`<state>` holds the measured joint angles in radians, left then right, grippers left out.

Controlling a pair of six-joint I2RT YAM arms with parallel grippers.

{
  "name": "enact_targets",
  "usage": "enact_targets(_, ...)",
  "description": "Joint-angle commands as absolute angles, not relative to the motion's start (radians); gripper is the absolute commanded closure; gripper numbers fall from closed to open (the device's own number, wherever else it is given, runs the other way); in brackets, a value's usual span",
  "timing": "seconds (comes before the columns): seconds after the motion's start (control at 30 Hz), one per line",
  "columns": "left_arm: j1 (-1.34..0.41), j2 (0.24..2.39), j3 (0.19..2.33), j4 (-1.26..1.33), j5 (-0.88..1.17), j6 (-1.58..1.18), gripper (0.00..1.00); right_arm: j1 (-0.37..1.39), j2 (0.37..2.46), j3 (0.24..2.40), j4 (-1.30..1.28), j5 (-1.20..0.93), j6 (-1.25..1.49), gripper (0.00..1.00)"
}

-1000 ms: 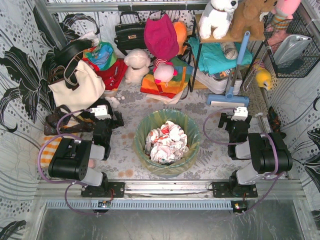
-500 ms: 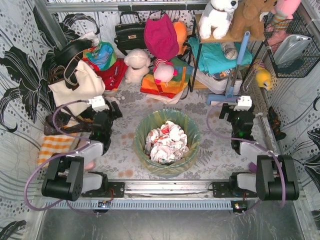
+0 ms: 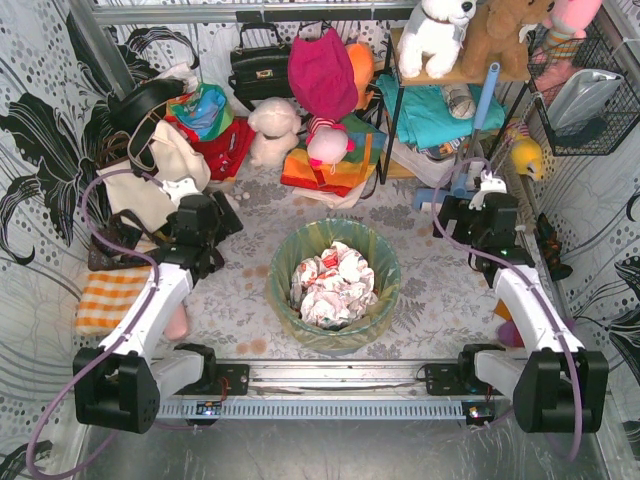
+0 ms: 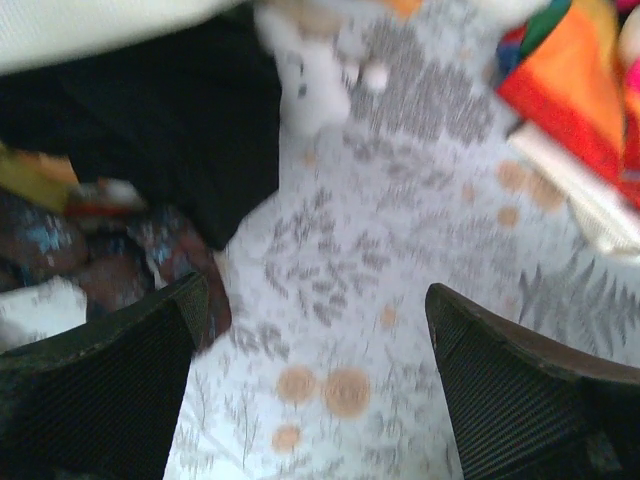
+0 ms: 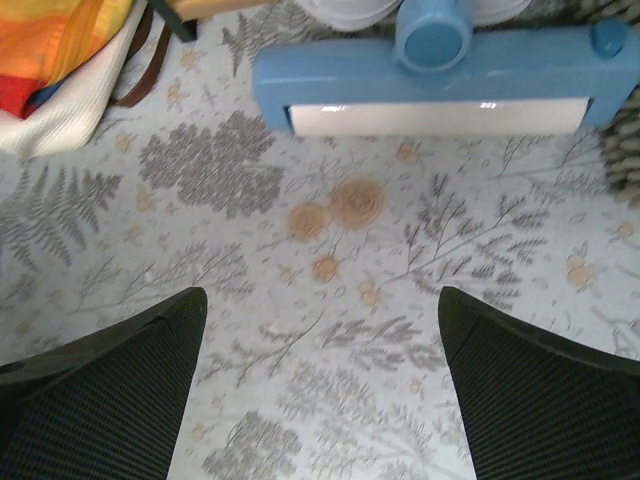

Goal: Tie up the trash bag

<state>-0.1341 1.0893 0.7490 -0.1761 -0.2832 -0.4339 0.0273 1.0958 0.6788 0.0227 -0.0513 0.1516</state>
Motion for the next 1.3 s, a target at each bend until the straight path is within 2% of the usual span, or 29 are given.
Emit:
enact_targets(0.0, -0.141, 1.095, 0.779, -0.477, -0.147, -0.556, 0.02, 0.021, 1.029, 0.740, -0.247, -0.134, 0.245, 0.01)
enact_targets(0.17, -0.192, 1.057, 0.767, -0.586, -0.051, -0.637, 0.03, 0.021, 0.987, 0.767, -0.390, -0.233, 0.349, 0.01)
enact_targets(0.43, -0.344, 0.984, 0.756, -0.714, -0.084, -0.770, 0.00, 0.021, 0.901, 0.782, -0.575, -0.311, 0.411, 0.11)
enact_targets(0.83, -0.457, 0.793, 0.638, -0.816, -0.101, -0.974, 0.03, 0.023, 0.826, 0.733, -0.689, -0.498, 0.509, 0.27)
enact_targets(0.93, -0.465, 0.725, 0.652, -0.870, -0.096, -0.998, 0.05, 0.024, 0.806, 0.756, -0.736, -0.519, 0.507, 0.31)
enact_targets(1.1, -0.469, 0.648, 0.712, -0.982, -0.074, -1.013, 0.08, 0.023, 0.791, 0.859, -0.842, -0.538, 0.468, 0.32)
enact_targets(1.27, -0.469, 0.662, 0.929, -1.107, -0.090, -0.970, 0.09, 0.023, 0.816, 1.036, -0.919, -0.614, 0.465, 0.36)
